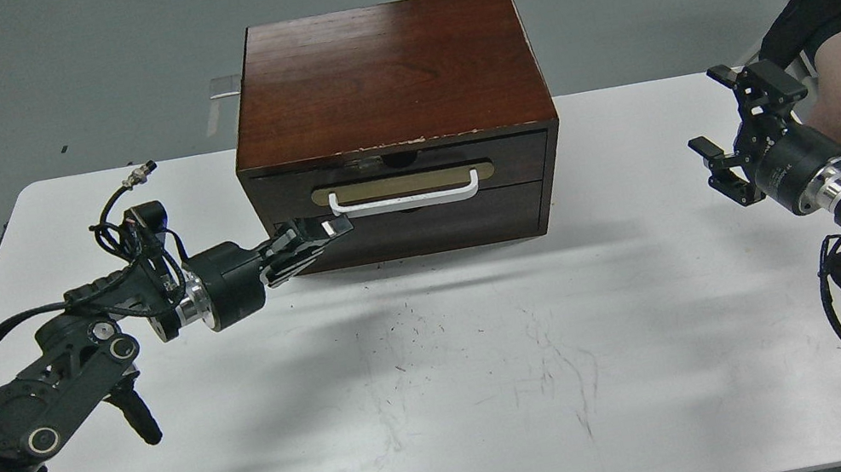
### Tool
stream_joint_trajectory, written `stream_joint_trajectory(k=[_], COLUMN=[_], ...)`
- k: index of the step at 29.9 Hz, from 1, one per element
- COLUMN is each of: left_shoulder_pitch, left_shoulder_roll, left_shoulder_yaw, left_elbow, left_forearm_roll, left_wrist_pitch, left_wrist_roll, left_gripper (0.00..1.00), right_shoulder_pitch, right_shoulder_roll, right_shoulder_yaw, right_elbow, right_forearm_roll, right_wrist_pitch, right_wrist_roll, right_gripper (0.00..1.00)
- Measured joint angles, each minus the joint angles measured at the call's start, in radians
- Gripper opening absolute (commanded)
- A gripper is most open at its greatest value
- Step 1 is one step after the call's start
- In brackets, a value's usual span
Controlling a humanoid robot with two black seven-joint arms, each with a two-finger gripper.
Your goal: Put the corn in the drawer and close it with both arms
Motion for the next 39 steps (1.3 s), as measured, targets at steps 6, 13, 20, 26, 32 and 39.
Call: stream_joint_trajectory(k=[6, 13, 20, 26, 32, 39], left_shoulder_pitch=[0.006, 0.048, 0.058, 0.137, 0.274, 0.351], left_shoulder_roll=[0.018, 0.087, 0.177, 0.212, 0.207, 0.19], left_shoulder_yaw=[0.014, 0.002, -0.009, -0.086, -0.171, -0.206], left_elbow=[-0.027, -0.147, -0.182, -0.133, -0.107, -0.094], left_forearm_roll=[-0.012, -0.128, -0.596, -0.784, -0.834, -0.837], left_wrist_pitch=[-0.013, -0.016, -0.016, -0.016, -0.015, -0.015], left_wrist_roll=[-0.007, -0.102, -0.111, -0.111, -0.111, -0.111], left_gripper=[0.0, 0.99, 1.0, 1.0, 1.0, 1.0], right_shoulder_pitch=[0.0, 0.0, 0.0, 0.002, 0.003, -0.004], right_shoulder_roll=[0.0, 0.0, 0.009, 0.037, 0.076, 0.097], right_shoulder_yaw=[0.002, 0.012, 0.015, 0.02, 0.051, 0.055], right_elbow=[0.0, -0.001, -0.008, -0.01, -0.009, -0.01], right_forearm_roll=[0.0, 0.0, 0.0, 0.002, 0.005, 0.006], right_wrist_pitch=[0.0, -0.003, -0.01, -0.012, -0.022, -0.055], right_wrist_roll=[0.0, 0.0, 0.0, 0.0, 0.0, 0.0], right_gripper=[1.0, 1.0, 1.0, 1.0, 1.0, 1.0])
